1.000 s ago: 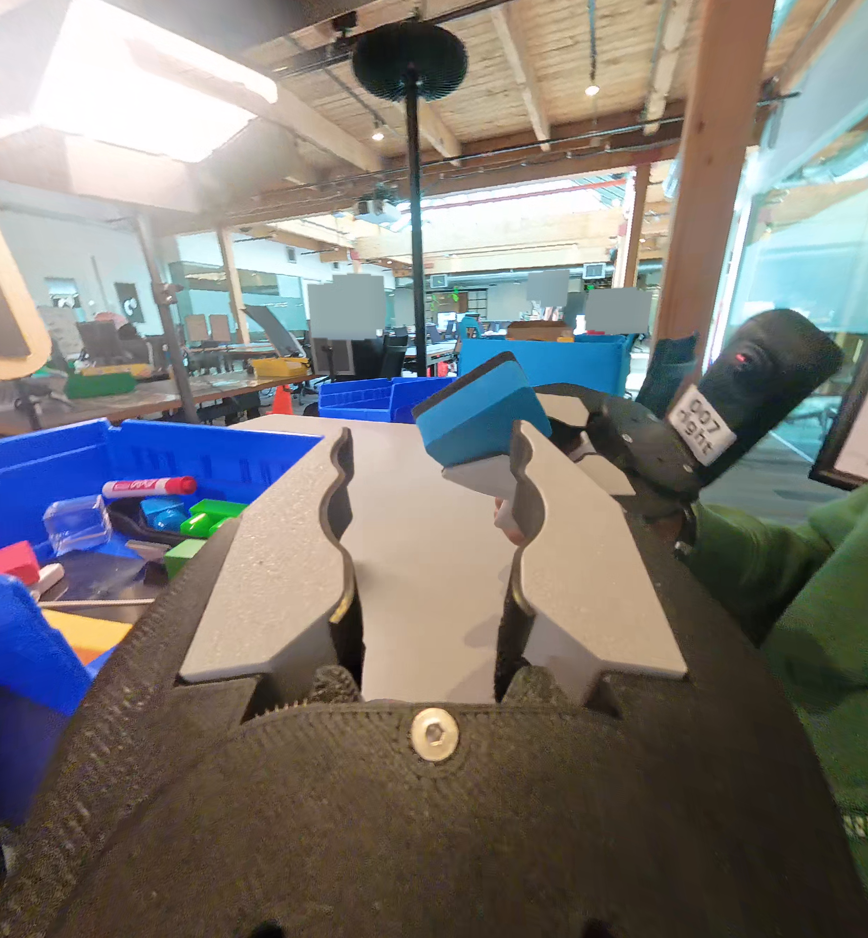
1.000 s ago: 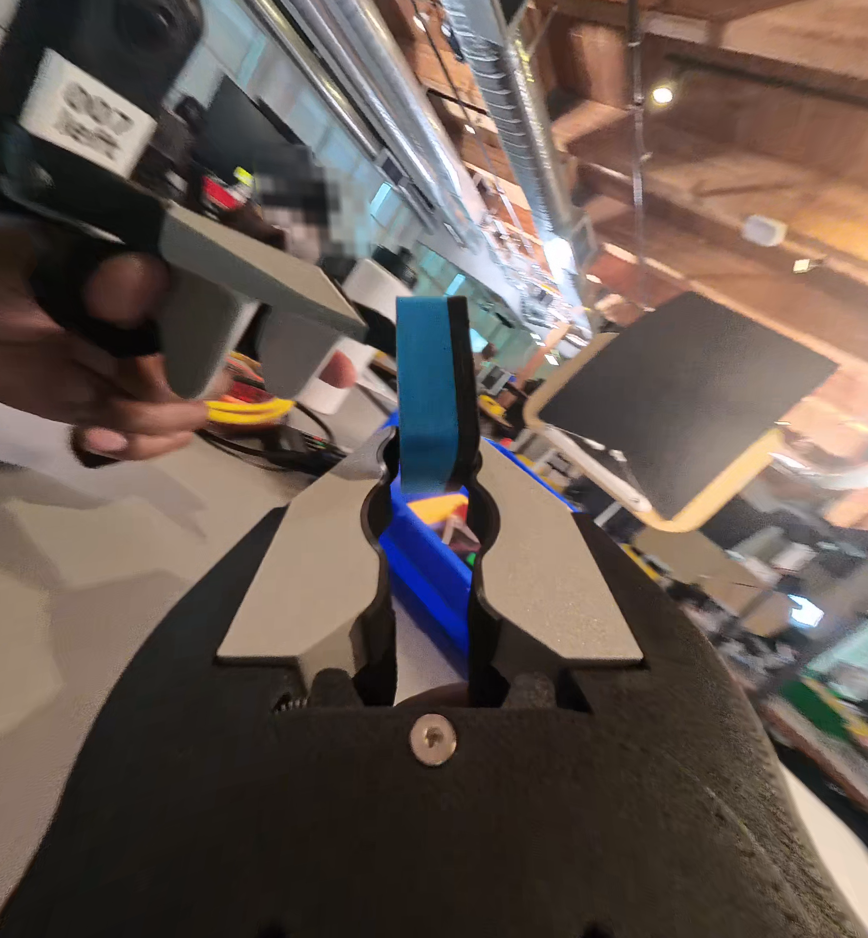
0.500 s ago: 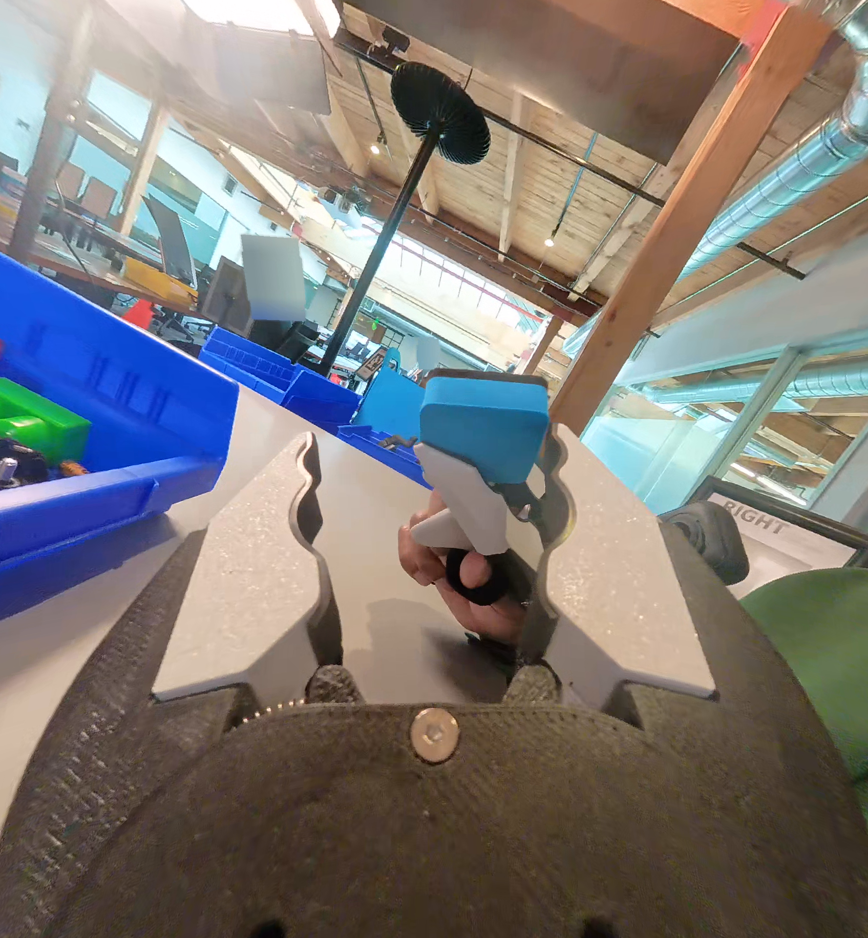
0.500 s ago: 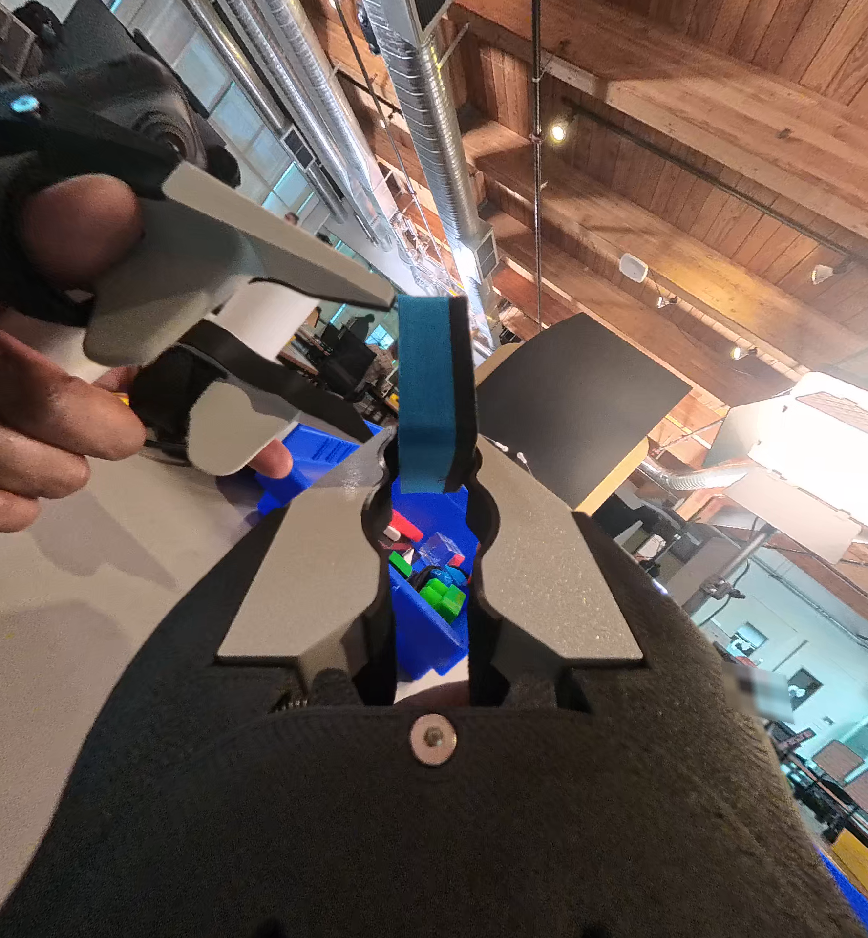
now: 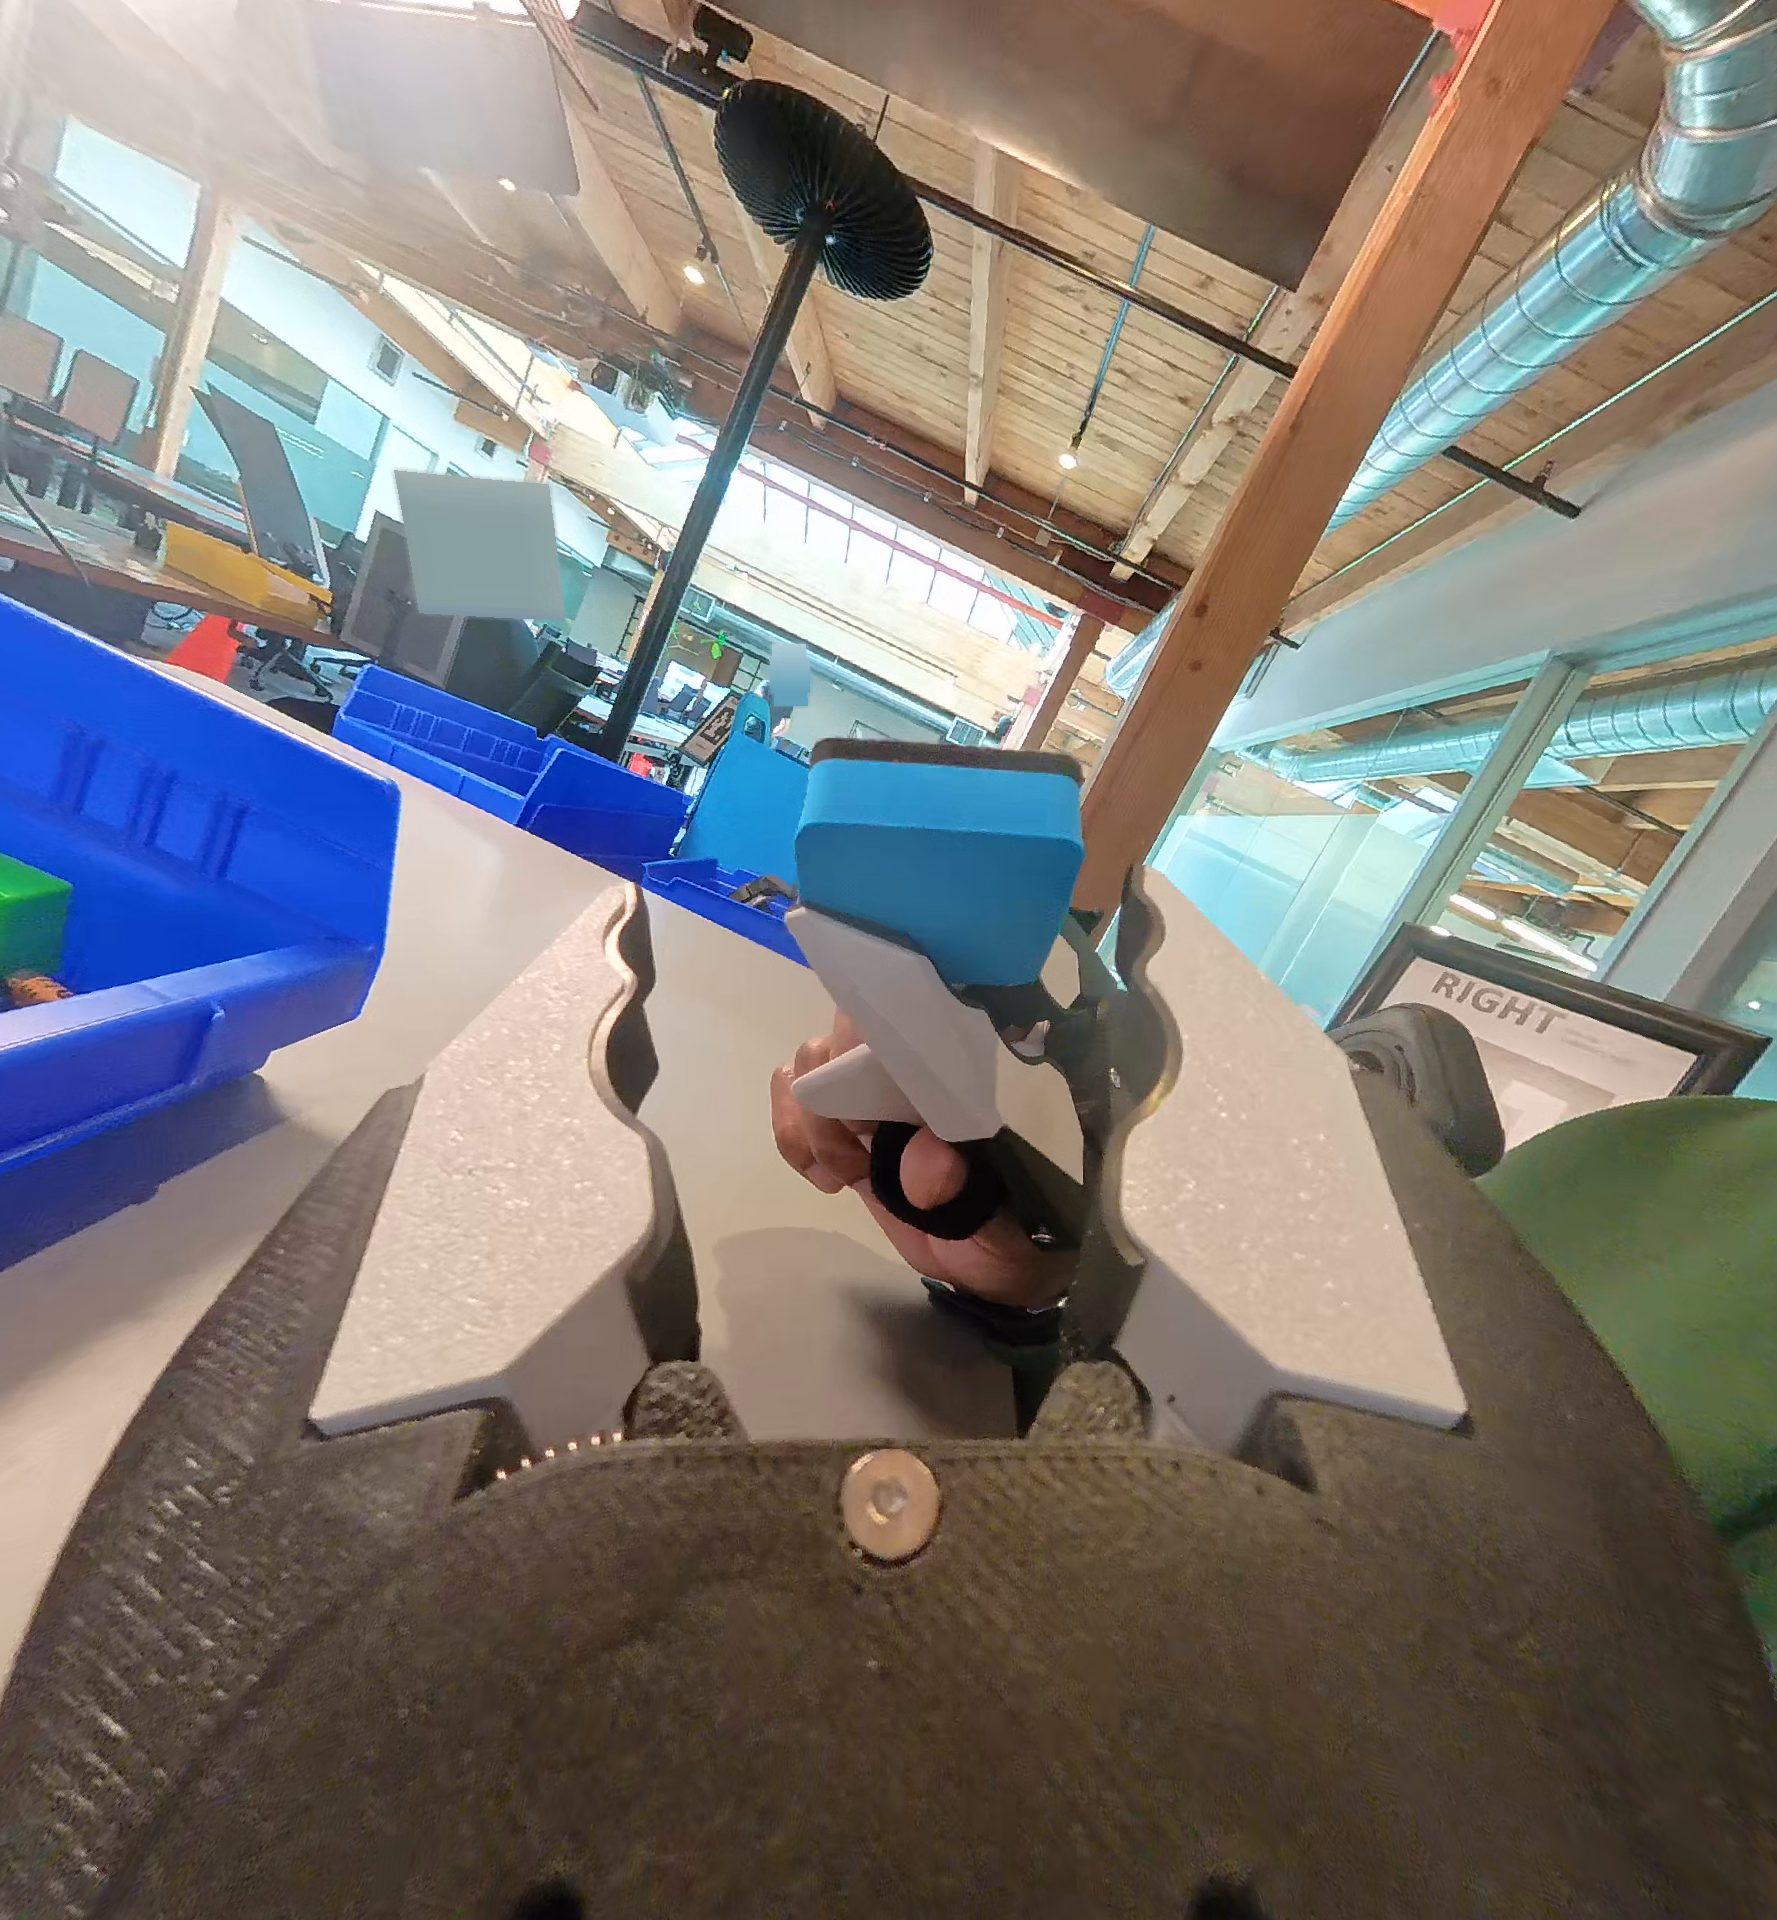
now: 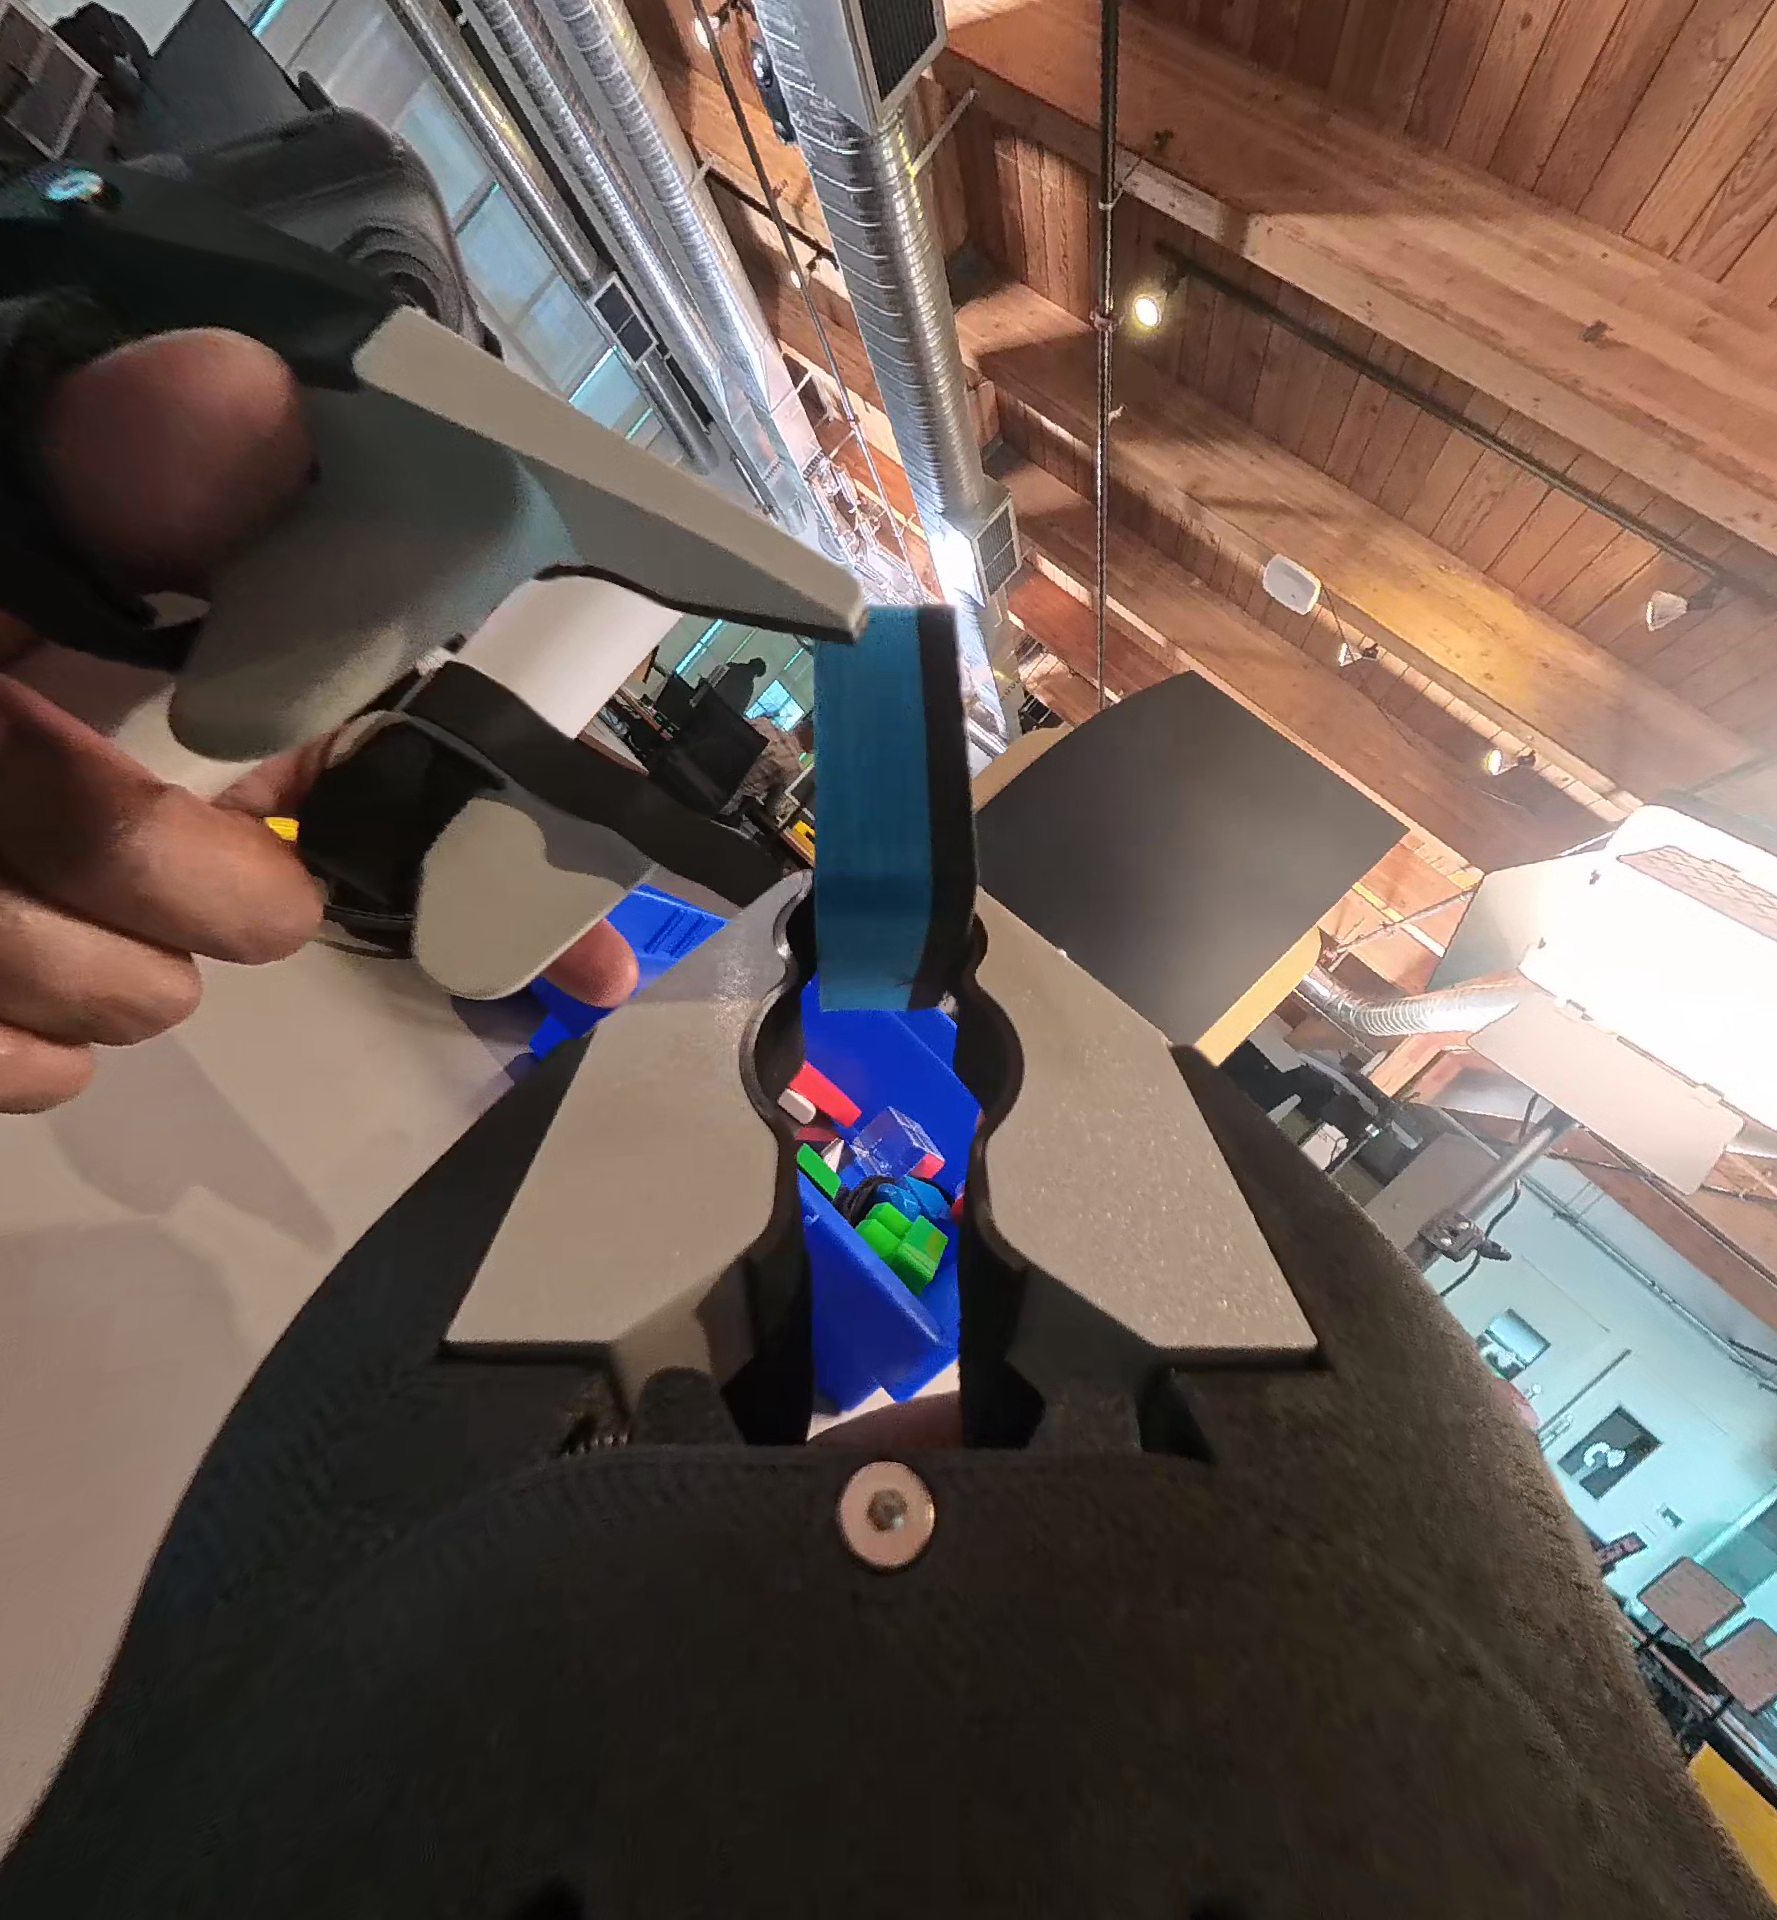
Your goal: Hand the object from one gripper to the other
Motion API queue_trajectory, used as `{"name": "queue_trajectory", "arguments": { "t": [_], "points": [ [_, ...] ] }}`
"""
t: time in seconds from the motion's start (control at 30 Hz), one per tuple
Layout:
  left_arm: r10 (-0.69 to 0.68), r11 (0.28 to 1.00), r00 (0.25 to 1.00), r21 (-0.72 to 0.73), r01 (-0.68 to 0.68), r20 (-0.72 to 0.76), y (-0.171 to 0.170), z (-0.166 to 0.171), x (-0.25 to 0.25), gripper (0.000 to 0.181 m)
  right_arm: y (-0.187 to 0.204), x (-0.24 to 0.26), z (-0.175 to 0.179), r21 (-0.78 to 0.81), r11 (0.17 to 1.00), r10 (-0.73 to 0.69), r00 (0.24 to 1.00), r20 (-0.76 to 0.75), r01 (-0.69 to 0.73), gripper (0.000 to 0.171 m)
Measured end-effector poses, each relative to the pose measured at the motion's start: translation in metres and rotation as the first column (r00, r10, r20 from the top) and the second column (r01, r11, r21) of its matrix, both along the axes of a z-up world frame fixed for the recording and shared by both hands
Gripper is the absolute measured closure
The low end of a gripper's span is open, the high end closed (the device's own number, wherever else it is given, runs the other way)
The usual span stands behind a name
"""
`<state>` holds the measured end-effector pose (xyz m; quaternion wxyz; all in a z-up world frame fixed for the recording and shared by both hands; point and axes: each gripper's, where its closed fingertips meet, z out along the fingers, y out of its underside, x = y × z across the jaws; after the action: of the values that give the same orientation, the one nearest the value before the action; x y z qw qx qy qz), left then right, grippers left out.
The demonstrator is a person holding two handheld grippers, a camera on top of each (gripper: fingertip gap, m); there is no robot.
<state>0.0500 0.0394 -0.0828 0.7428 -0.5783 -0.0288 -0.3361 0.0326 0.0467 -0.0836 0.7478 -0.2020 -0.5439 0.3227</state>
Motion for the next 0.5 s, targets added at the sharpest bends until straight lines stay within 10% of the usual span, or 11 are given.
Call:
{"name": "queue_trajectory", "arguments": {
  "t": [0.33, 0.5],
  "points": [
    [0.058, 0.997, 0.988, 0.059, -0.050, -0.143, -0.002, 0.001, 0.011, 0.123, -0.009, -0.003, -0.008, 0.053, 0.998, 0.012, 1.000, 0.027, -0.013, 0.148],
    [0.352, 0.936, 0.868, 0.121, -0.331, -0.349, -0.001, 0.003, -0.013, 0.124, -0.002, -0.010, -0.017, 0.010, 1.000, 0.002, 0.995, 0.097, -0.003, 0.144]
  ]
}}
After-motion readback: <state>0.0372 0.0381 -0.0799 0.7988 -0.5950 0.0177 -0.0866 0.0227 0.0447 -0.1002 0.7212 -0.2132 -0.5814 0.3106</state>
